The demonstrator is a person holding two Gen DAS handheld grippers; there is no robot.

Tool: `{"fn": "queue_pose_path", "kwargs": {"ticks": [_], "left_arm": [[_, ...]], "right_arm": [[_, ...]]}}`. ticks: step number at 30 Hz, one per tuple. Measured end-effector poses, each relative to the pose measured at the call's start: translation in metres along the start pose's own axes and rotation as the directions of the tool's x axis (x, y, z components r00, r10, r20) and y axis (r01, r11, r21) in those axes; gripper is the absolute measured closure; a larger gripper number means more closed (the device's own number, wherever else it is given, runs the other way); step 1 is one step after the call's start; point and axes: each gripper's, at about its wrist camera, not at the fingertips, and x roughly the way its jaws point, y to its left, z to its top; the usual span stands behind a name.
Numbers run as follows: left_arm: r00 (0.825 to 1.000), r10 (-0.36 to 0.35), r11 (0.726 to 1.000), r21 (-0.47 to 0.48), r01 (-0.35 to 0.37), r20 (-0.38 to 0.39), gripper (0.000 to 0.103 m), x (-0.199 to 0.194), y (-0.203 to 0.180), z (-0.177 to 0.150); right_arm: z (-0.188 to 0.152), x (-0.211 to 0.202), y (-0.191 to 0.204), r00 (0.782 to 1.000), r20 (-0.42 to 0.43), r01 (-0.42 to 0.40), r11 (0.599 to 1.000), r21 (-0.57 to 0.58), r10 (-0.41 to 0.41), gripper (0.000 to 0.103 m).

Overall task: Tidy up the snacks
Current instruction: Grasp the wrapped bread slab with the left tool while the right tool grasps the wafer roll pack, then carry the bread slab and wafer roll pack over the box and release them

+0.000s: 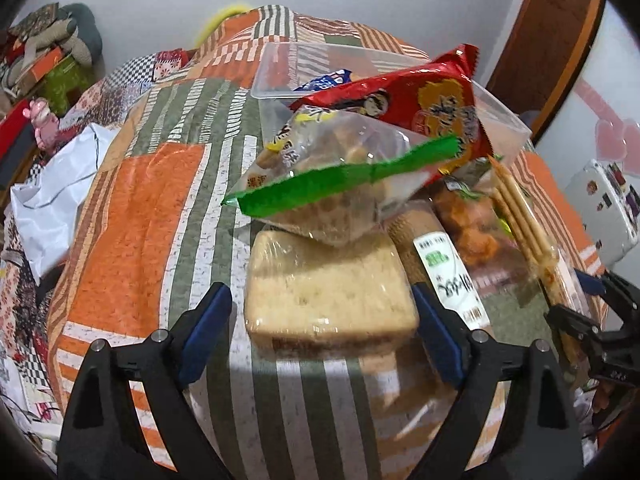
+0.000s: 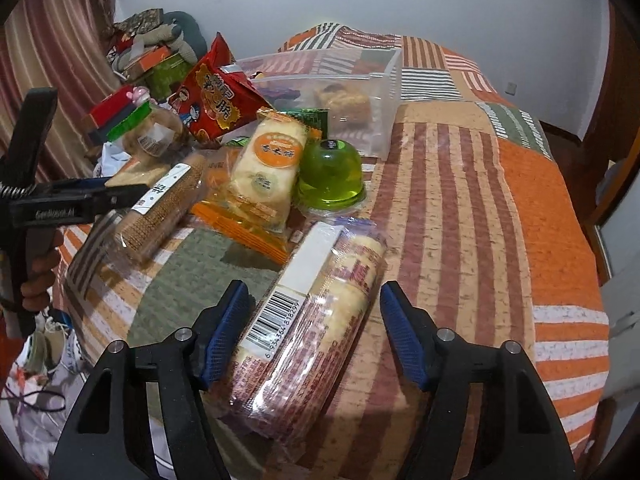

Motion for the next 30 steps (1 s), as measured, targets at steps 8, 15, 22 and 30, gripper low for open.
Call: {"fn": "queue_pose_path", "kwargs": {"ticks": [8, 15, 22, 30], "left_arm": [[1.000, 0.016, 1.000, -0.018, -0.015, 0.021, 0.012, 0.009, 0.002, 0.007], [0.999, -0.036, 0.998, -0.048, 0.036, 0.013, 0.022, 0.016, 0.010, 0.005], [1.000, -0.004, 1.000, 0.003, 0.004, 0.014, 0.024, 0.014, 0.004, 0.001], [0.998, 0.051, 0.997, 0.054, -0.053, 0.044, 0.024, -0.013, -0.003, -0.016]], "right_arm": [[0.000, -0.003, -0.017, 1.000, -0.003, 0.002, 0.999, 0.044, -0.002, 0.054], [0.002, 0.001, -0.013, 1.000, 0.002, -0.012, 0.999, 0.041, 0.012, 0.060], [0.000, -0.006, -0.014, 1.000, 0.008, -0.029, 0.998, 0.059, 0.028, 0.060], [0.000, -0.018, -0.023, 0.999, 0.040, -0.031, 0.994, 0.102, 0.027, 0.061]]}}
